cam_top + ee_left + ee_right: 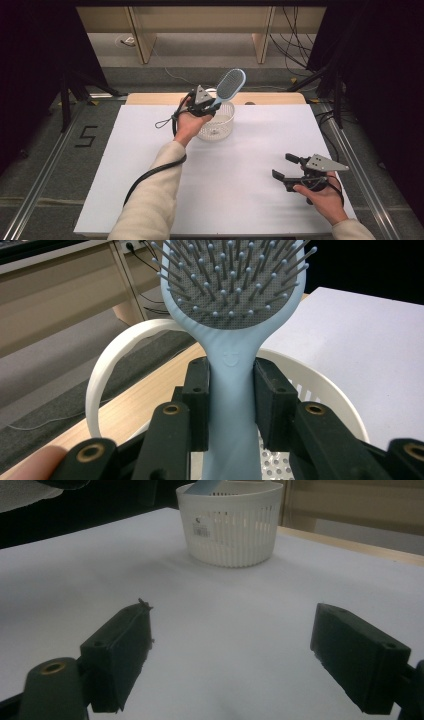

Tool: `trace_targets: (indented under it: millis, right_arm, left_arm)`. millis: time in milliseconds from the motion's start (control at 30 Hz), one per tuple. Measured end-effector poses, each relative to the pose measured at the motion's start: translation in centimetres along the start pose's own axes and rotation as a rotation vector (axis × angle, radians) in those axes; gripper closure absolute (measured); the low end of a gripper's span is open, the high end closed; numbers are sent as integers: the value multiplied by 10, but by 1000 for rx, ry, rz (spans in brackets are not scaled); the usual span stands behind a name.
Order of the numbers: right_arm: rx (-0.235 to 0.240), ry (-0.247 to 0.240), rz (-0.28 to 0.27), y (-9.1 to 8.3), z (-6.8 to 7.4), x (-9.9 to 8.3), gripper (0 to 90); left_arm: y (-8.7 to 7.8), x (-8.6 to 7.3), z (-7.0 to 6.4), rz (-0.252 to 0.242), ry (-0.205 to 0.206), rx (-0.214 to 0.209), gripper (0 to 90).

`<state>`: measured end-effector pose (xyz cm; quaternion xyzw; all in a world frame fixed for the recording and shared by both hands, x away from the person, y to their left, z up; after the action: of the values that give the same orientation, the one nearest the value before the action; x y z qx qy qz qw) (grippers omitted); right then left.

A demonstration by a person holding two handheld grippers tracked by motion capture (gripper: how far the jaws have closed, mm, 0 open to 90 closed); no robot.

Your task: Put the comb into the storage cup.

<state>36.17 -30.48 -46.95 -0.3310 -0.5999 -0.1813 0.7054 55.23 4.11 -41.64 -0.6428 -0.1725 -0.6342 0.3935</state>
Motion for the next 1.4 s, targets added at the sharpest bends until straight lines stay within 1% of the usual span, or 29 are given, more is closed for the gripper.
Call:
trace_targets:
  millis: [200, 333, 500, 533, 600, 733, 867, 1400]
  right_arm:
    - [0, 0, 0, 0, 0, 0, 175]
    - [0, 0, 0, 0, 0, 0, 175]
    - [1, 0, -1, 0, 0, 0, 175]
    - [1, 0, -1, 0, 0, 0, 175]
    - [1, 1, -1, 0, 0, 0, 175]
    - [1, 2, 0, 0, 0, 0, 175]
    - [2, 3, 0, 0, 0, 0, 175]
    - [3, 5, 2, 0, 0, -1, 175]
  left_arm:
    - [1, -2, 1, 4, -8, -4, 699]
    - [1, -2, 2, 16, 2, -20, 699]
    - [2, -3, 3, 21, 0, -23, 699]
    - [2, -3, 3, 26, 1, -31, 699]
    - [2, -3, 3, 33, 12, -35, 699]
    - [2, -3, 3, 36, 6, -41, 699]
    - [3, -3, 4, 42, 16, -49, 699]
    - [7, -3, 4, 43, 15, -60, 699]
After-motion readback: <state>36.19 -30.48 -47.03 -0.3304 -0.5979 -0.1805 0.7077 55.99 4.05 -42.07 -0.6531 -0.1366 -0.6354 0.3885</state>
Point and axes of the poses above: each handheld gripper's, and its own axes: y roughly forward along the jaws, x roughly out of its top, z roughly to its left, the point moved 1 cm from there along y, roughly forward along the jaws, and after that the axes turned 5 degrees about -z, right-handed, at the moved point
